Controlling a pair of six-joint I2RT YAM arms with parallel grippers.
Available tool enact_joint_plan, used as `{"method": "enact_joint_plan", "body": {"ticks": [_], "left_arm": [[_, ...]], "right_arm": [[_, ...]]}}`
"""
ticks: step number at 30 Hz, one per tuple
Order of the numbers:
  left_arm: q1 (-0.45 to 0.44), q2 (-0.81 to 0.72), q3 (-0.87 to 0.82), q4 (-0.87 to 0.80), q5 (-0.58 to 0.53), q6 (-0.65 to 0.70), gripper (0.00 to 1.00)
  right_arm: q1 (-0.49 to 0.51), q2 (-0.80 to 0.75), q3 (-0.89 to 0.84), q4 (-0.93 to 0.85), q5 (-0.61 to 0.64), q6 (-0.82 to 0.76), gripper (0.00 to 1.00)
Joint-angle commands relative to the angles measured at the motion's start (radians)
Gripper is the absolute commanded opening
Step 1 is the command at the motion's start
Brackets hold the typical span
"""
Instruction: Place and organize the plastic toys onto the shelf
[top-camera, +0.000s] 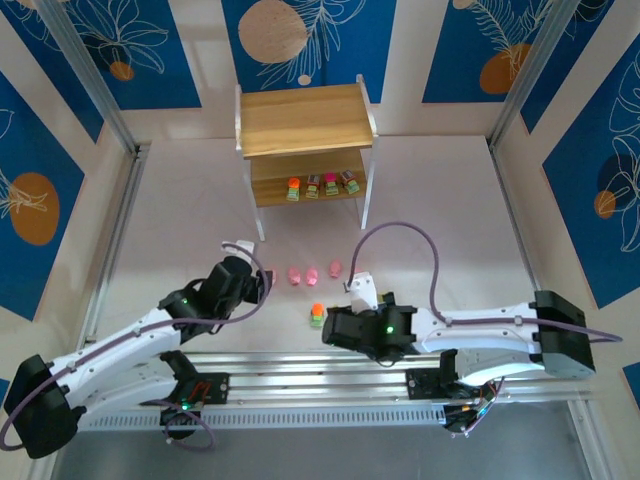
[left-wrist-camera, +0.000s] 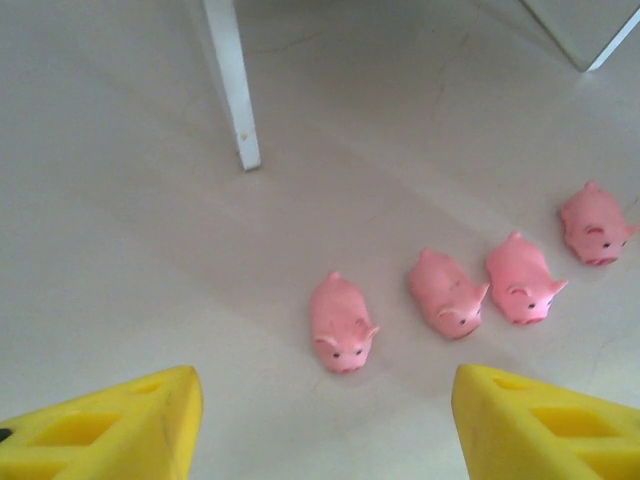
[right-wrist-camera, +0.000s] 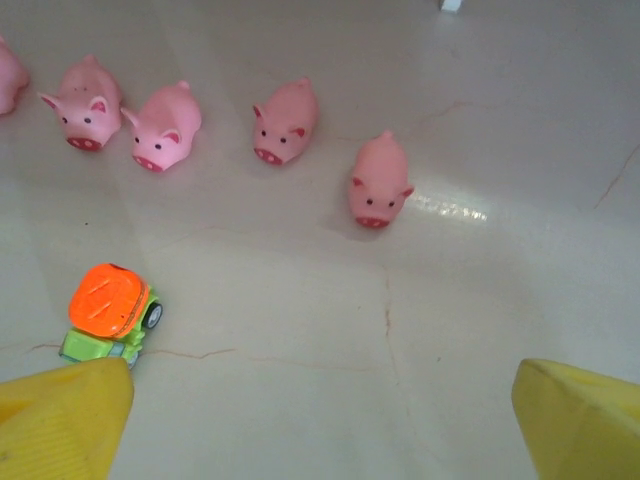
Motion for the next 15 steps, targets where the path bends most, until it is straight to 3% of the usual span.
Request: {"method": "enact_joint_plan", "body": {"ticks": [1,15], "left_arm": [[-0.003,-0.039,-0.038,-0.034,-0.022,-0.022,0.7],[-0.003,-0.139,-0.124,-0.033,0.008,-0.041,0.95]], "right_arm": [[0.025,0.065,0.067,-0.078,0.047,0.149,0.99],[0.053,0.302,0.206,0.055,-0.084,0.189,0.94]]}}
